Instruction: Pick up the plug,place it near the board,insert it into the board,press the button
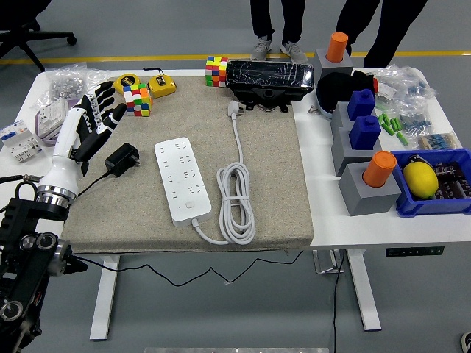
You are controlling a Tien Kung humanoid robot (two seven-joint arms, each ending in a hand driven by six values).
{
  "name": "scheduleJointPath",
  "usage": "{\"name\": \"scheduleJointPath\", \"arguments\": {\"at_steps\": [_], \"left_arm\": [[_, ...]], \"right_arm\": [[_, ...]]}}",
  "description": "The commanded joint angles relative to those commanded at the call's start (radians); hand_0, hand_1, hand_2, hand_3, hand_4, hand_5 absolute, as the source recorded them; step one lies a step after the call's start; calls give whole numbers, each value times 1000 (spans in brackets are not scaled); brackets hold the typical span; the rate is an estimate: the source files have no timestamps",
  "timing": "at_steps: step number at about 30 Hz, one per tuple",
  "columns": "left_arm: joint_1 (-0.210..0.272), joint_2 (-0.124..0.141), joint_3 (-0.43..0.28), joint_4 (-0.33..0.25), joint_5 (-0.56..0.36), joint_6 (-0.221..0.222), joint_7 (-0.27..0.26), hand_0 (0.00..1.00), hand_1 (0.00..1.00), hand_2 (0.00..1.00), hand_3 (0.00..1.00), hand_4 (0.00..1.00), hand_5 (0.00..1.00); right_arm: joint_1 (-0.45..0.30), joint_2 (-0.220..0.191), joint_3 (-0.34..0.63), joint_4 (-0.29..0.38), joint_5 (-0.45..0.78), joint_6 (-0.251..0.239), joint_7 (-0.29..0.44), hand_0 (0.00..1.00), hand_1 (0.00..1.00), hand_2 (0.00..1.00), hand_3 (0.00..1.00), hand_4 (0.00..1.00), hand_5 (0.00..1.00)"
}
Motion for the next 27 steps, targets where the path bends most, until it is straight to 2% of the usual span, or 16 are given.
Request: {"name": "scheduleJointPath", "arguments": {"at_steps": [27], "left_arm": [[-2, 6, 9, -2, 13, 3, 2, 810, 881, 894, 883, 998, 665]], "right_arm": [[3, -1, -2, 0, 0, -2, -3, 786, 694, 714, 762, 998, 998]]}}
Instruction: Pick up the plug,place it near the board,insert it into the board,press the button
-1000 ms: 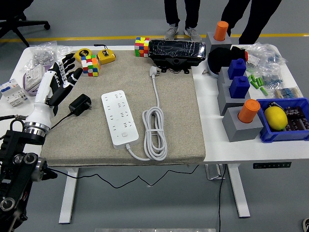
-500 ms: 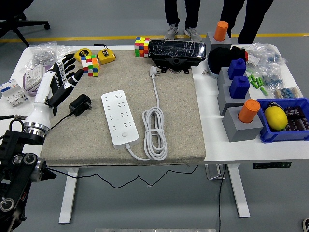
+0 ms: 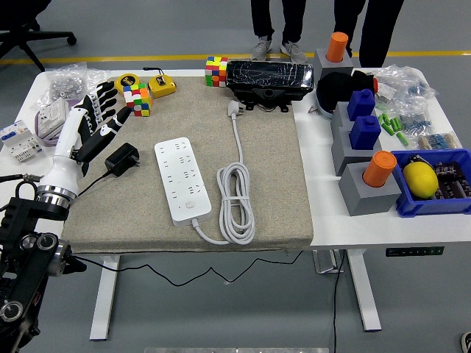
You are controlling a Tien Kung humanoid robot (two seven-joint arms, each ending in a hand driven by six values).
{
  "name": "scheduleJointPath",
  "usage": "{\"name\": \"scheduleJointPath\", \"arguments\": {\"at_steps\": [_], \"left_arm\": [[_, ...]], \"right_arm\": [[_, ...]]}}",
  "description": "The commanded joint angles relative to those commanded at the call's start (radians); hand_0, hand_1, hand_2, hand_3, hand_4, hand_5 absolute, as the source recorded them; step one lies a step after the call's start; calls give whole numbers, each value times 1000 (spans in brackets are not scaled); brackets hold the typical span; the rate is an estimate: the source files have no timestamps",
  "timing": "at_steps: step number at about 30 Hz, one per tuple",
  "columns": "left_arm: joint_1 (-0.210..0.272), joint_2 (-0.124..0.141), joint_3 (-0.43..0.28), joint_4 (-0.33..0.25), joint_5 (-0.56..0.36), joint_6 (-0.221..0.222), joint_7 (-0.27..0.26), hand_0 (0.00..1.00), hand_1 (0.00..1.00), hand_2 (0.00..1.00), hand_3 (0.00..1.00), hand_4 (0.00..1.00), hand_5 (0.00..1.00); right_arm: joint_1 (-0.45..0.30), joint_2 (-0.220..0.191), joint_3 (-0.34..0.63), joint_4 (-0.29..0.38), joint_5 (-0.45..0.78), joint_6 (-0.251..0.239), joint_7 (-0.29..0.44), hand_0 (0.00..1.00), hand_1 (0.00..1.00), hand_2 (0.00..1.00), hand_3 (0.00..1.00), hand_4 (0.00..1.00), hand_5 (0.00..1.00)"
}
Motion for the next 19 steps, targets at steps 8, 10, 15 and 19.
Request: {"name": "scheduleJointPath", "arguments": {"at_steps": [8, 10, 15, 19], "left_arm": [[-1, -1, -3, 5, 8, -3, -1, 812, 883, 895, 883, 998, 665], [-3, -1, -4, 11, 10, -5, -1, 845, 903, 901, 884, 998, 643], [-3, -2, -5, 21, 12, -7, -1, 845, 903, 901, 884, 998, 643], [-3, -3, -7, 20, 15, -10, 1, 899, 945, 940, 885, 998, 634]], "right_arm": [[0, 0, -2, 0, 4, 2, 2, 786, 694, 714, 760, 998, 998], [1, 0, 0, 0, 2, 1, 1, 786, 694, 714, 762, 998, 998], [0, 0, 3, 0, 1, 2, 1, 786, 694, 714, 762, 998, 998], [1, 1, 1, 0, 2, 3, 3, 787, 694, 714, 762, 998, 998]]}}
